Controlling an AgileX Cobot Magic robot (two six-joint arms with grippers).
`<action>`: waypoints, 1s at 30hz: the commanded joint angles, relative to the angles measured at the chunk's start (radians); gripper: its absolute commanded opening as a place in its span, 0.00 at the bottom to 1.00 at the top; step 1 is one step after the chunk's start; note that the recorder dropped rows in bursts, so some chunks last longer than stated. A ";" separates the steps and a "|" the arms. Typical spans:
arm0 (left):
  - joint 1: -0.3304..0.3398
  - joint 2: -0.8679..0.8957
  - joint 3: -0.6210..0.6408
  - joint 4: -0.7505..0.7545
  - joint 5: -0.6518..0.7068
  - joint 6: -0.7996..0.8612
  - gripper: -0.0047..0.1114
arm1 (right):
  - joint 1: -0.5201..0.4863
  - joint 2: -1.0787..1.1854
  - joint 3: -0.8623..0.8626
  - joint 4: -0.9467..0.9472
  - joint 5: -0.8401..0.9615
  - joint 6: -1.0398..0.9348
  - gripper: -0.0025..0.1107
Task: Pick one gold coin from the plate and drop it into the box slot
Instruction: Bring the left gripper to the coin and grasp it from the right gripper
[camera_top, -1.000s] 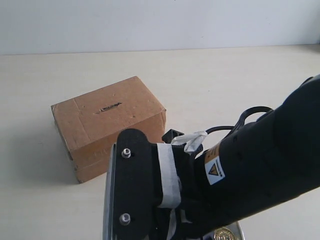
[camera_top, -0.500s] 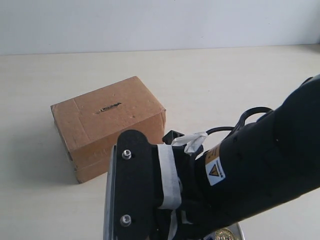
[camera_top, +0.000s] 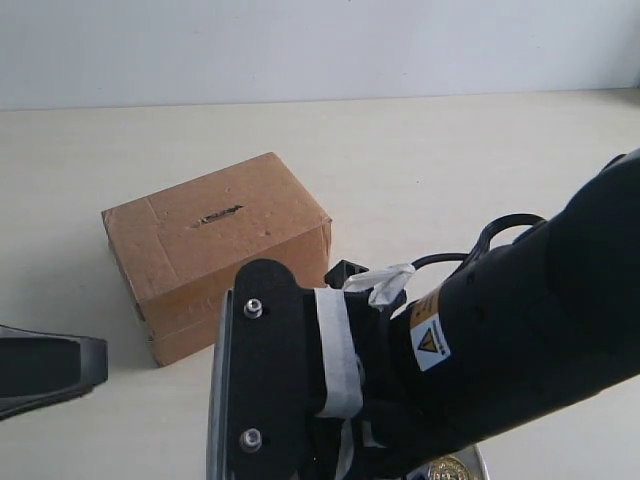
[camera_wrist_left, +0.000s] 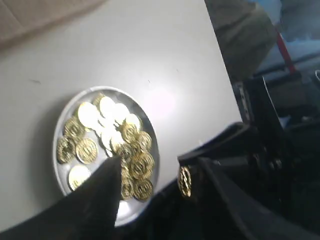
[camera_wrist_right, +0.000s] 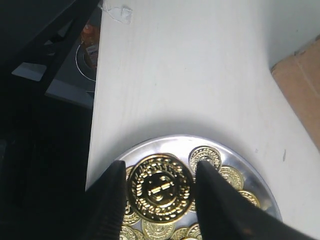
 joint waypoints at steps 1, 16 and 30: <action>-0.006 0.169 -0.012 -0.027 0.141 0.085 0.46 | 0.002 -0.005 -0.007 -0.002 -0.038 0.005 0.23; -0.181 0.420 -0.012 -0.247 0.141 0.165 0.46 | 0.002 -0.005 -0.007 -0.074 -0.130 0.007 0.23; -0.395 0.428 -0.091 -0.256 -0.044 0.080 0.46 | 0.002 -0.005 -0.007 -0.074 -0.130 0.018 0.23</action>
